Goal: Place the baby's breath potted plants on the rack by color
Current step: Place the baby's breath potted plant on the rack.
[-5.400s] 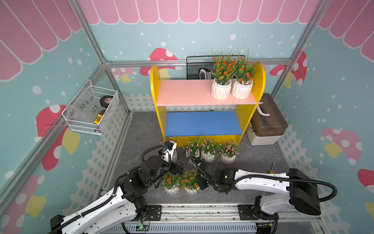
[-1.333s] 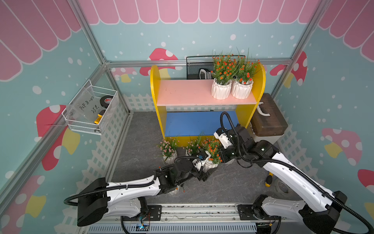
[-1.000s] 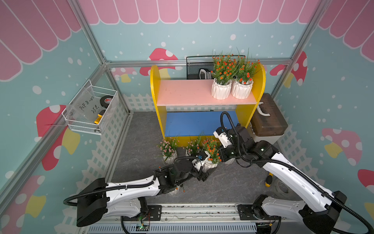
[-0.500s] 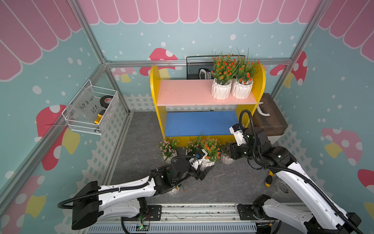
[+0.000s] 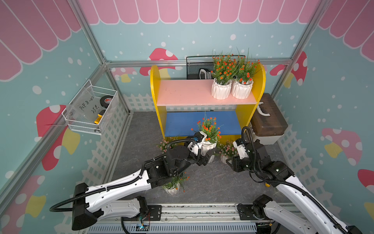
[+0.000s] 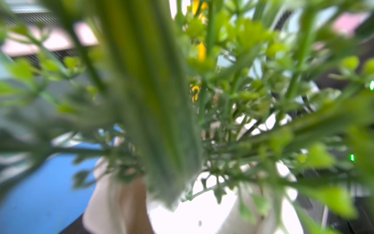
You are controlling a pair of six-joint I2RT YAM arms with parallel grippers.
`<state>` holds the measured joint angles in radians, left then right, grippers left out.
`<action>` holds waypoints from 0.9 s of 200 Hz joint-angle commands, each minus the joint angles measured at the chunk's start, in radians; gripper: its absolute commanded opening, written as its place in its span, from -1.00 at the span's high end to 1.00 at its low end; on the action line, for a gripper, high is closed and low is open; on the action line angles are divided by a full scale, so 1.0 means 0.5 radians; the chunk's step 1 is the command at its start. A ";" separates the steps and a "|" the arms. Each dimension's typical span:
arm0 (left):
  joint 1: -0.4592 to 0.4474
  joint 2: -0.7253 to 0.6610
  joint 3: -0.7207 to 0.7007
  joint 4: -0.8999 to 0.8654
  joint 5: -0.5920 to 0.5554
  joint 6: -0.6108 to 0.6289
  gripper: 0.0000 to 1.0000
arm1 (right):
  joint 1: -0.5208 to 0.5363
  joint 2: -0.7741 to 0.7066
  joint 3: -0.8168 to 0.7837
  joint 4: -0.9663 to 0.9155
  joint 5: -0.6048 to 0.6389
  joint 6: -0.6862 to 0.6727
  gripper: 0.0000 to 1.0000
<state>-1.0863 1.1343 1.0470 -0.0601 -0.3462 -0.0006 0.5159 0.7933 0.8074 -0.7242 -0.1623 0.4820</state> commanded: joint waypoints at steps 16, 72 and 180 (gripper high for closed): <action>0.126 0.063 0.326 -0.091 -0.005 0.066 -0.36 | -0.012 -0.137 -0.078 0.112 -0.039 0.033 0.08; 0.338 0.254 0.770 -0.253 0.145 0.096 -0.36 | -0.013 -0.220 -0.136 0.113 -0.020 0.021 0.06; 0.708 0.626 1.491 -0.492 0.377 0.057 -0.35 | -0.011 -0.366 -0.138 0.061 -0.054 0.010 0.05</action>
<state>-0.7723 1.4147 1.6939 -0.3302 -0.2100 0.0307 0.5159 0.6250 0.7422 -0.6838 -0.1814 0.4908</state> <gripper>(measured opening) 0.863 0.475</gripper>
